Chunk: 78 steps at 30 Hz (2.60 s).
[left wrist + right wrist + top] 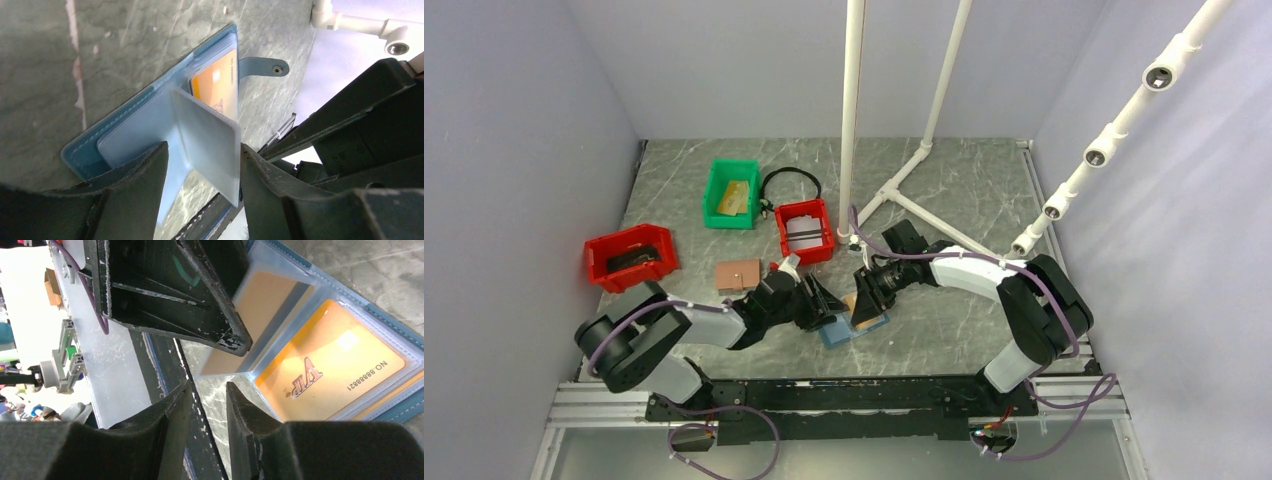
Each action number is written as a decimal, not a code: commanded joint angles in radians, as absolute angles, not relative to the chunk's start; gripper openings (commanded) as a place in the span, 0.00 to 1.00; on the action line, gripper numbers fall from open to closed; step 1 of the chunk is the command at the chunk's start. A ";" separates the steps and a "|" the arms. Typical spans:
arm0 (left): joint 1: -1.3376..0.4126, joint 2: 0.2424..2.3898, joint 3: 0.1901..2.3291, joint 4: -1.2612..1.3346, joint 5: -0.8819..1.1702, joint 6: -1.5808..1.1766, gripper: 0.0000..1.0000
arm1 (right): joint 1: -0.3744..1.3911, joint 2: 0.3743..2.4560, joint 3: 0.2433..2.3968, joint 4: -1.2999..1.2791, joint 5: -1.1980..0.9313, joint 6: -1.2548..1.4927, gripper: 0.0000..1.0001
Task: Take the credit cards out of the card holder
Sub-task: Remove the credit card from the card holder.
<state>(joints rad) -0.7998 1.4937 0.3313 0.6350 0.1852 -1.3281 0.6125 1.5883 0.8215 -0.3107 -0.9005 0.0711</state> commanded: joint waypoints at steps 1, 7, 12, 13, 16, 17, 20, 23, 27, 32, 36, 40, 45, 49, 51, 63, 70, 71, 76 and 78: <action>-0.797 1.411 0.343 0.415 0.140 -1.277 0.58 | 0.618 1.586 0.869 -0.312 -0.881 0.035 0.35; -0.796 1.393 0.338 0.367 0.141 -1.261 0.43 | 0.619 1.622 0.872 -0.324 -0.808 0.031 0.34; -0.796 1.442 0.345 0.422 0.160 -1.262 0.27 | 0.619 1.634 0.871 -0.327 -0.766 0.030 0.32; -0.796 1.446 0.345 0.428 0.161 -1.264 0.24 | 0.620 1.638 0.872 -0.329 -0.761 0.030 0.32; -0.796 1.435 0.344 0.431 0.156 -1.260 0.06 | 0.620 1.645 0.877 -0.338 -0.757 0.024 0.31; -0.796 1.426 0.341 0.431 0.152 -1.253 0.00 | 0.620 1.643 0.877 -0.339 -0.758 0.023 0.31; -0.793 1.408 0.331 0.493 0.151 -1.179 0.00 | 0.619 1.635 0.890 -0.353 -0.794 -0.004 0.32; -0.776 1.409 0.331 0.607 0.199 -1.072 0.00 | 0.597 1.610 0.915 -0.395 -0.879 -0.079 0.36; -0.763 1.431 0.356 0.767 0.309 -0.940 0.00 | 0.515 1.549 0.904 -0.421 -1.056 -0.165 0.47; -0.763 1.438 0.385 0.852 0.389 -0.862 0.00 | 0.435 1.489 0.880 -0.404 -1.154 -0.181 0.53; -0.763 1.414 0.384 0.900 0.417 -0.834 0.00 | 0.407 1.488 0.885 -0.428 -1.212 -0.207 0.54; -0.763 1.382 0.387 0.902 0.425 -0.828 0.00 | 0.403 1.503 0.893 -0.445 -1.208 -0.217 0.54; -0.764 1.349 0.374 0.925 0.424 -0.842 0.00 | 0.402 1.504 0.888 -0.437 -1.214 -0.208 0.52; -0.763 1.342 0.370 0.976 0.423 -0.868 0.00 | 0.402 1.515 0.886 -0.432 -1.229 -0.199 0.50; -0.763 1.351 0.368 1.010 0.427 -0.884 0.00 | 0.402 1.516 0.886 -0.437 -1.245 -0.204 0.49; -0.771 1.416 0.376 1.125 0.430 -0.945 0.00 | 0.402 1.515 0.874 -0.397 -1.331 -0.162 0.12; -0.766 1.326 0.339 1.004 0.376 -0.950 0.25 | 0.391 1.509 0.876 -0.418 -1.339 -0.187 0.00; -0.763 1.310 0.340 0.974 0.379 -0.948 0.28 | 0.389 1.510 0.875 -0.417 -1.339 -0.185 0.00; -0.754 1.267 0.352 0.890 0.420 -0.945 0.29 | 0.379 1.513 0.874 -0.414 -1.357 -0.181 0.00; -0.752 1.275 0.350 0.908 0.433 -0.955 0.27 | 0.377 1.513 0.874 -0.420 -1.359 -0.188 0.00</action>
